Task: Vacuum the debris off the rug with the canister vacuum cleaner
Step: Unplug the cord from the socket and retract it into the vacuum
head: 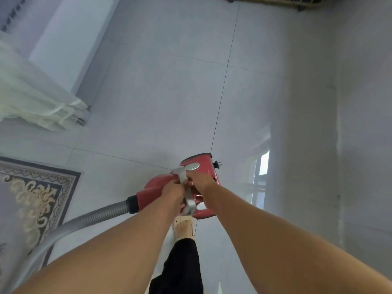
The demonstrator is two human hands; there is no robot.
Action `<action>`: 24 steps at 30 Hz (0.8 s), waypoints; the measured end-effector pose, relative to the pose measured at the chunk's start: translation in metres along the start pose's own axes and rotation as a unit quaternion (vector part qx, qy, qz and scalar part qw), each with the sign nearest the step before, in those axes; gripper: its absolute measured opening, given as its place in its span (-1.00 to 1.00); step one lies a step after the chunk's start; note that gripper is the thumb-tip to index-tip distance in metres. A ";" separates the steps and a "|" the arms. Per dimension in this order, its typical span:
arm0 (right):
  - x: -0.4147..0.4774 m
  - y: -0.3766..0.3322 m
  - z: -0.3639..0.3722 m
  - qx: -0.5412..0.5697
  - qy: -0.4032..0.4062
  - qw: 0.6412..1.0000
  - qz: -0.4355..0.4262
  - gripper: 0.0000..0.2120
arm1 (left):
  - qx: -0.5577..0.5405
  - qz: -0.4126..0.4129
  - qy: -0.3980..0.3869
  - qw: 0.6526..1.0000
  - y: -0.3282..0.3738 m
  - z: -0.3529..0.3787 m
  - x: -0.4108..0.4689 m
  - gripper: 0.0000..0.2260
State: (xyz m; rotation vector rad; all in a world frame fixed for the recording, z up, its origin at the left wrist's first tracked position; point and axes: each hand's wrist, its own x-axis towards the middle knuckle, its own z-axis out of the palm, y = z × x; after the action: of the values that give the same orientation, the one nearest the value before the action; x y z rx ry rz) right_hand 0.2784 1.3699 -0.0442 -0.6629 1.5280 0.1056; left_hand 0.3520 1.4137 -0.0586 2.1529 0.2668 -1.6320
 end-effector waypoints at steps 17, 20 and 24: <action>0.058 -0.266 -0.165 0.025 -0.041 0.999 -0.009 -0.79 | -0.014 0.055 -0.042 0.998 0.285 0.131 -0.025 -0.95; 0.075 -0.316 -0.209 0.023 -0.039 0.999 0.005 -0.81 | -0.016 0.038 -0.051 0.998 0.338 0.169 -0.021 -0.91; 0.100 -0.365 -0.247 0.018 -0.020 1.000 -0.004 -0.83 | 0.018 0.056 -0.060 0.996 0.393 0.211 -0.017 -0.95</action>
State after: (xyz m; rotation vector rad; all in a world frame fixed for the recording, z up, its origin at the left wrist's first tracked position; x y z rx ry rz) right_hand 0.2362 0.9223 0.0067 -0.6336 1.4853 0.0843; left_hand 0.3202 0.9720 -0.0042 2.0472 0.0800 -1.7044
